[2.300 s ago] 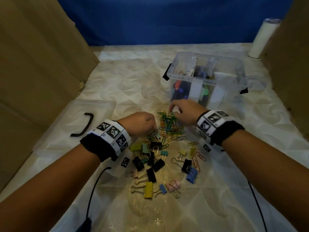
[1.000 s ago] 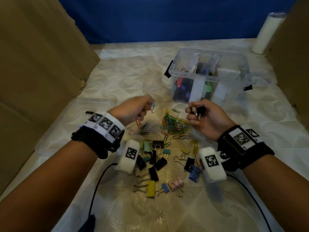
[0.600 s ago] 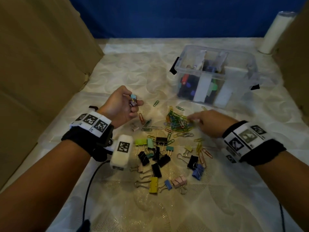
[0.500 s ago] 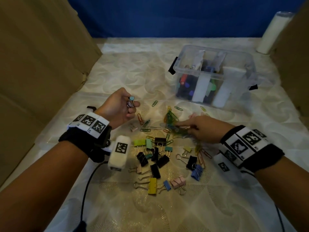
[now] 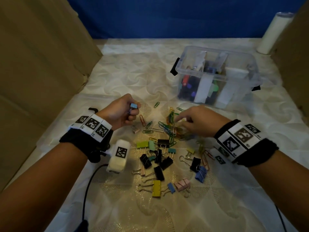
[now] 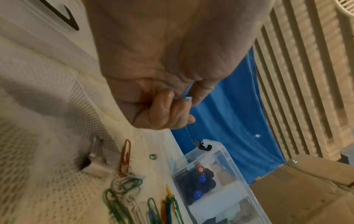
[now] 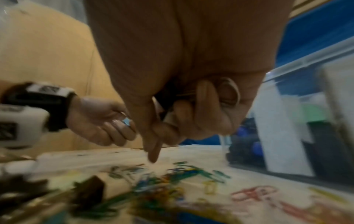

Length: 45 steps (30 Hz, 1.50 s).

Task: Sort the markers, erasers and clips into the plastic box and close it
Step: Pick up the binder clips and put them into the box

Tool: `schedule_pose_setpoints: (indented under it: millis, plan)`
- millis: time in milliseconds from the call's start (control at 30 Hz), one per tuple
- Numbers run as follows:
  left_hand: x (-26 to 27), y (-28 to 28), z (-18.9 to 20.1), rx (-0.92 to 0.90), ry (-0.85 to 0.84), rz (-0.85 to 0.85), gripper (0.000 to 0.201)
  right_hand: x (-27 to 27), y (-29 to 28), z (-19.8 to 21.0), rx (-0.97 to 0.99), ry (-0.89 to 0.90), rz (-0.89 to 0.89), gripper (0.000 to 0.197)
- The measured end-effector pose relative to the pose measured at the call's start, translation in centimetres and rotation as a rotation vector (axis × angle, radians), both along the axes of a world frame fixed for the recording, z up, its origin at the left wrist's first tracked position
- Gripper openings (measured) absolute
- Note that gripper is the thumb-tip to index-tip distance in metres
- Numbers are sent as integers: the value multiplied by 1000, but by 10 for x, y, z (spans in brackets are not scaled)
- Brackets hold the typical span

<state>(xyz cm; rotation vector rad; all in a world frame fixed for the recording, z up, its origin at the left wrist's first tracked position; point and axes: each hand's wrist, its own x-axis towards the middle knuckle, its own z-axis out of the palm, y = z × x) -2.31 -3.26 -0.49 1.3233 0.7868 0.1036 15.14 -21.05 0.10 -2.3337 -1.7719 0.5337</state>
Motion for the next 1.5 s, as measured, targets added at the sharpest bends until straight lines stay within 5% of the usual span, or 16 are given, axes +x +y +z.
schedule_pose_setpoints:
  millis: [167,367,600,867,933,1033,1233,1367,1500]
  plan:
    - [-3,2,1,172,70,2,30,-5,1,-6,-146,-95,-36,27]
    - [-11,-3,2,907,446,-417,25,-24,11,2,-37,-10,76,28]
    - [-12,-6,-10,1129,562,-629,27,-49,18,-9,-233,-122,149,20]
    - [-17,-7,-12,1090,491,-524,28,-51,15,-17,-309,-100,41,37]
    - [-16,-11,-7,825,355,-391,32,-55,15,-18,-325,-167,53,42]
    - [-17,-16,-4,184,112,-118,29,-65,16,-20,-307,-324,83,41]
    - [-30,-21,-9,-203,-80,26,34,-62,18,-15,-303,-207,30,29]
    - [-34,-19,-17,-25,20,-18,24,-45,10,2,-201,107,-109,31]
    - [-39,-21,-15,685,278,-430,19,-36,1,8,-51,447,-293,27]
